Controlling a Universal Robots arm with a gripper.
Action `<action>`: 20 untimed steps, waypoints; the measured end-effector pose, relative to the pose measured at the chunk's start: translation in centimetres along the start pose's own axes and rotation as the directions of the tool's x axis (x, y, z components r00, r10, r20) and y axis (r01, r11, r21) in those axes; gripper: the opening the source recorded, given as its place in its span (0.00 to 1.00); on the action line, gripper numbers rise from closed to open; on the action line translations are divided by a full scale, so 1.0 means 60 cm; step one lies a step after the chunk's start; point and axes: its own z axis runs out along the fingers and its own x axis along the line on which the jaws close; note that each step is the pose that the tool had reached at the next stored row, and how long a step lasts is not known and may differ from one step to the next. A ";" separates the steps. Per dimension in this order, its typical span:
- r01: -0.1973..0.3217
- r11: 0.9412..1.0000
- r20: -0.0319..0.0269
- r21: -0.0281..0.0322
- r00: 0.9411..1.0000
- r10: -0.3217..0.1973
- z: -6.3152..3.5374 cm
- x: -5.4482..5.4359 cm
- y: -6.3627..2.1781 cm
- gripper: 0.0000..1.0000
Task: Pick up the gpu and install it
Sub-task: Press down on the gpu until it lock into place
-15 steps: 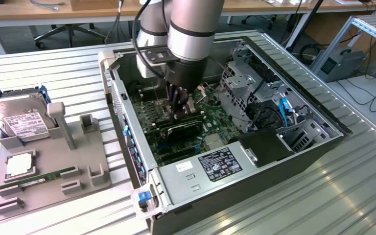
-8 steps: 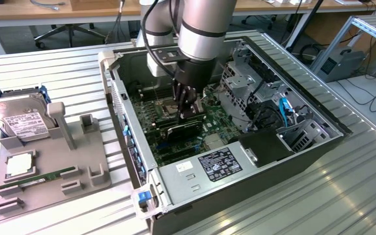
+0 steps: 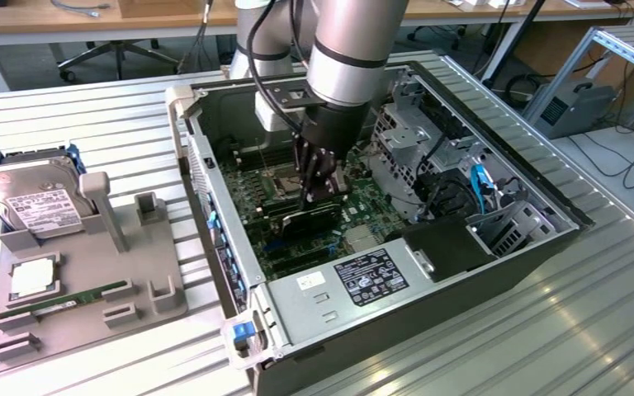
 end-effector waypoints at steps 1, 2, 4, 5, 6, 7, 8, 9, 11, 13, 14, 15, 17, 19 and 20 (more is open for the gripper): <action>0.000 1.000 0.000 -0.002 1.000 0.000 0.003 0.000 0.000 0.11; 0.000 1.000 0.000 -0.004 1.000 0.000 0.005 0.000 -0.001 0.11; 0.001 1.000 -0.001 -0.009 1.000 -0.001 0.010 -0.001 -0.002 0.11; 0.001 1.000 -0.001 -0.011 1.000 -0.001 0.012 -0.001 -0.003 0.11; 0.001 1.000 -0.002 -0.013 1.000 -0.001 0.014 -0.001 -0.004 0.11; 0.001 1.000 -0.002 -0.015 1.000 -0.001 0.017 -0.001 -0.005 0.11; 0.001 1.000 -0.002 -0.017 1.000 -0.001 0.020 -0.001 -0.006 0.11; 0.001 1.000 -0.001 -0.018 1.000 -0.001 0.023 -0.001 -0.006 0.11; 0.001 1.000 -0.002 -0.020 1.000 -0.001 0.025 -0.001 -0.007 0.11; 0.001 1.000 -0.005 -0.021 1.000 -0.001 0.023 0.000 -0.006 0.11; 0.001 1.000 -0.002 -0.020 1.000 -0.001 0.018 -0.002 -0.006 0.11; 0.001 1.000 0.001 -0.018 1.000 -0.001 0.014 -0.001 -0.006 0.11; 0.001 1.000 0.001 -0.019 1.000 -0.001 -0.002 0.000 -0.005 0.11; 0.001 1.000 0.000 -0.019 1.000 -0.001 -0.018 0.000 -0.003 0.11; 0.001 1.000 0.000 -0.019 1.000 -0.001 -0.025 0.001 -0.003 0.11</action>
